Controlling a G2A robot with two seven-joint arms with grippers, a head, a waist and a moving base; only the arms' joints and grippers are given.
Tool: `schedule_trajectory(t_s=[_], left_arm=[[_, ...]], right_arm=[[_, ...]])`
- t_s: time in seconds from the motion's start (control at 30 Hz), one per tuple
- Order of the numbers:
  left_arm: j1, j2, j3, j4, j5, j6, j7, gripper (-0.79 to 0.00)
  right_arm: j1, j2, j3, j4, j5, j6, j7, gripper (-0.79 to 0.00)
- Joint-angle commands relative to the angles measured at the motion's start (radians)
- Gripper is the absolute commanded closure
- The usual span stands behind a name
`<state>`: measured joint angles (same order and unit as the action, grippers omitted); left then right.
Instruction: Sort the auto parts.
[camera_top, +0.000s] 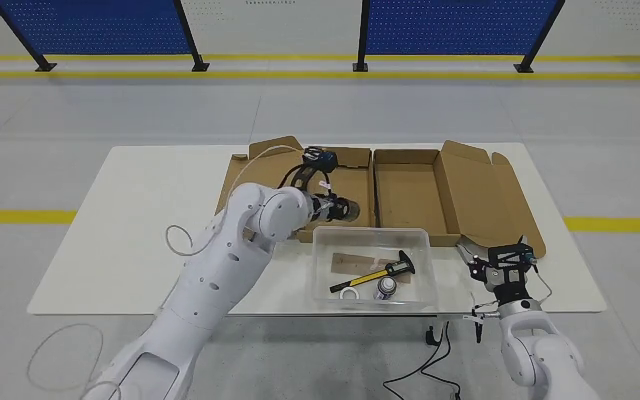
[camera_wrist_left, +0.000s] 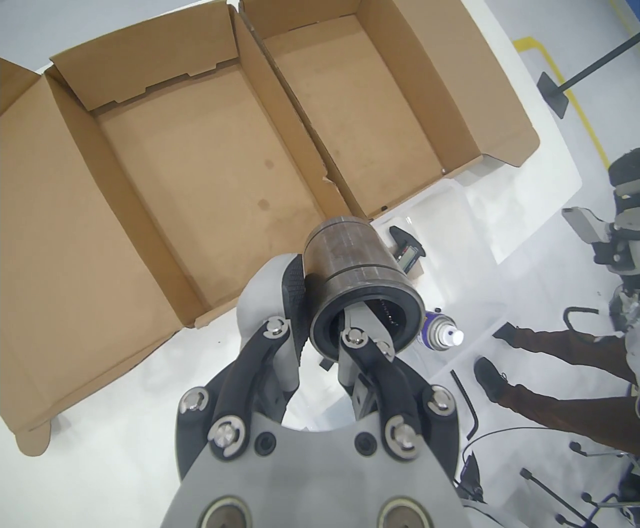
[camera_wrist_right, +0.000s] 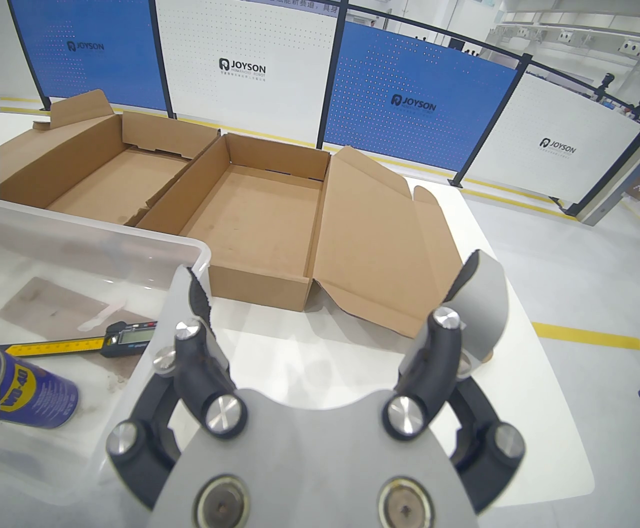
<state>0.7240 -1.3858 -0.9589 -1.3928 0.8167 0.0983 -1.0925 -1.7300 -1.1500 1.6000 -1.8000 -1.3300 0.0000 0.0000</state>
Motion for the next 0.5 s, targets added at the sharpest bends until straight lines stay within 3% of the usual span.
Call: schedule_trajectory(t_s=[0.0,0.27,0.47], left_arm=[[-0.047,-0.013,0.030,0.106,-0.004,0.005,0.020,0.000],[-0.187,-0.071,0.125,0.431,-0.057,0.019,0.084,0.000],[-0.276,-0.121,0.190,0.615,-0.082,0.014,0.098,0.000]], right_arm=[[0.000,0.000,0.000,0.000,0.000,0.000,0.000,-0.785],[0.000,0.000,0.000,0.000,0.000,0.000,0.000,-0.785],[0.000,0.000,0.000,0.000,0.000,0.000,0.000,-0.785]])
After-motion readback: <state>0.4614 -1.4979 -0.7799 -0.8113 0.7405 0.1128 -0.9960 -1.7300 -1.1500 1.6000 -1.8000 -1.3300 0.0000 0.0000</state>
